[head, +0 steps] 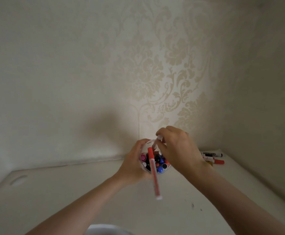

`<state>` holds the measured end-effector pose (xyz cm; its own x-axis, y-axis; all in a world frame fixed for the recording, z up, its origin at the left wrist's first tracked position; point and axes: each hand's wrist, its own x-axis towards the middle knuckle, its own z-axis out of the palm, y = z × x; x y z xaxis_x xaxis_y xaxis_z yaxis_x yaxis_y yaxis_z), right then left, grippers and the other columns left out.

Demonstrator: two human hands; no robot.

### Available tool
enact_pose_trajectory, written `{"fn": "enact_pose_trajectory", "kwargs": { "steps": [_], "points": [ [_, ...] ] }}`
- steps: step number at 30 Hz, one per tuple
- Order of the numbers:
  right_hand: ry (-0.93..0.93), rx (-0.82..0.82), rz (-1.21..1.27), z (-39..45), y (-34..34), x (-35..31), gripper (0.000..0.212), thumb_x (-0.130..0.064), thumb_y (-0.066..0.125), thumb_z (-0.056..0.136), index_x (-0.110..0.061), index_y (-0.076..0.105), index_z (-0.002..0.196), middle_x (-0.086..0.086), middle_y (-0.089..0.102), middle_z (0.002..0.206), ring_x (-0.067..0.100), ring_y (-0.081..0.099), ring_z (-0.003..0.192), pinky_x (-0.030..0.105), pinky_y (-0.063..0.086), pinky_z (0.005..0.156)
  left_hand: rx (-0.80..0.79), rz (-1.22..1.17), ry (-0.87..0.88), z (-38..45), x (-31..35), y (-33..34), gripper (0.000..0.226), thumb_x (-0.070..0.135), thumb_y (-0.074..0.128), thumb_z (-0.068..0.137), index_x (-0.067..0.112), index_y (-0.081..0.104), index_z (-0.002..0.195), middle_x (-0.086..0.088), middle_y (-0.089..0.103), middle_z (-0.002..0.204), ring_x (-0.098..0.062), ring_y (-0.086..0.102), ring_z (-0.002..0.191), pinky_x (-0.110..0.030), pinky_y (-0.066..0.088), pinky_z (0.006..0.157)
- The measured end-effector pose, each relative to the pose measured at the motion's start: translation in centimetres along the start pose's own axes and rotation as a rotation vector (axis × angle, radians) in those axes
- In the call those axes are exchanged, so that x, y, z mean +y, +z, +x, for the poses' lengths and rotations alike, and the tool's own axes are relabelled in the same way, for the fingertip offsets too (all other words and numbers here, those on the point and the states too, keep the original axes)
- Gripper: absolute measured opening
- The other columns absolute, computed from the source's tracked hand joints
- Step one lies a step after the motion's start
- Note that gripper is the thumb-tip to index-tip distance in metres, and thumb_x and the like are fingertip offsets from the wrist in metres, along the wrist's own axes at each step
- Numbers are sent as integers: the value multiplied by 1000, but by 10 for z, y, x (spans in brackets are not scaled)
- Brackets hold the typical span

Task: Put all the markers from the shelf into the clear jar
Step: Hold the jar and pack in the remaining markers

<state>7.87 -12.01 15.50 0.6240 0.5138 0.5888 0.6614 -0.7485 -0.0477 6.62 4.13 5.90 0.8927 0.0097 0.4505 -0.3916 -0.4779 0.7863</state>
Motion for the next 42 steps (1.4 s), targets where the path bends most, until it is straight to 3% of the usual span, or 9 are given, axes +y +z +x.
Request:
{"fn": "enact_pose_trajectory", "kwargs": {
  "steps": [6, 10, 13, 15, 18, 21, 26, 32, 42],
  "points": [
    [40, -84, -95, -9, 26, 9, 26, -37, 53, 94, -27, 60, 117, -7, 66, 105, 16, 59, 92, 30, 53, 72, 7, -41, -4, 4, -12, -2, 96, 1, 93, 53, 26, 44, 132, 27, 57, 122, -2, 63, 115, -17, 54, 86],
    [172, 279, 309, -57, 8, 14, 31, -44, 52, 93, -27, 60, 117, -8, 59, 111, 2, 59, 71, 9, 47, 62, 65, -69, -30, 8, -8, 1, 97, 6, 94, 51, 25, 44, 132, 6, 58, 128, -12, 61, 119, -34, 55, 97],
    [181, -111, 168, -144, 37, -9, 46, -72, 35, 85, -50, 49, 122, -14, 45, 139, 7, 56, 106, 24, 46, 83, 57, -54, -17, 8, -11, 3, 99, 8, 97, 52, 29, 43, 133, 10, 50, 135, -8, 53, 127, -25, 51, 101],
    [145, -394, 67, -186, 63, -17, 48, -69, 24, 89, -54, 54, 122, -15, 21, 158, 15, 24, 144, 49, 18, 113, 46, -39, -5, 7, -12, 4, 99, 11, 97, 52, 38, 42, 130, 14, 48, 135, -5, 50, 128, -19, 49, 99],
    [143, -516, 76, -182, 65, -6, 65, -51, 2, 98, -43, 62, 121, -2, 41, 148, 13, 38, 136, 27, 31, 112, 35, -43, 0, 6, -10, 3, 99, 13, 96, 51, 46, 41, 126, 15, 49, 134, -6, 51, 127, -19, 50, 99],
    [127, -539, 161, -174, 74, 18, 51, -54, 23, 96, -46, 22, 146, -5, -2, 160, 13, 16, 147, 30, 20, 118, 28, -54, -3, 4, -8, 2, 98, 13, 95, 52, 41, 42, 129, 15, 49, 134, -8, 53, 126, -23, 52, 98],
    [351, -362, 30, -175, 68, 45, 62, -71, 44, 81, -42, 29, 134, -15, 41, 132, 7, 42, 122, 26, 35, 101, 63, -63, 15, 1, -7, 3, 97, 6, 96, 54, 30, 44, 132, 21, 49, 131, -5, 55, 123, -26, 52, 98],
    [426, 92, 281, -152, 22, 65, 17, -11, 76, 80, -22, 71, 92, -6, 64, 85, 7, 64, 66, 12, 50, 62, 52, -21, 28, 0, -5, 7, 97, 5, 96, 54, 26, 45, 133, 16, 50, 132, -3, 56, 122, -20, 52, 95],
    [131, 413, 431, -66, -56, 12, 10, -16, 74, 80, -18, 71, 89, -9, 65, 86, 3, 65, 77, 3, 47, 69, 42, 15, 48, -3, -1, 8, 97, 19, 94, 53, 31, 44, 135, 11, 54, 133, -14, 58, 124, -35, 55, 99]
  ]
}}
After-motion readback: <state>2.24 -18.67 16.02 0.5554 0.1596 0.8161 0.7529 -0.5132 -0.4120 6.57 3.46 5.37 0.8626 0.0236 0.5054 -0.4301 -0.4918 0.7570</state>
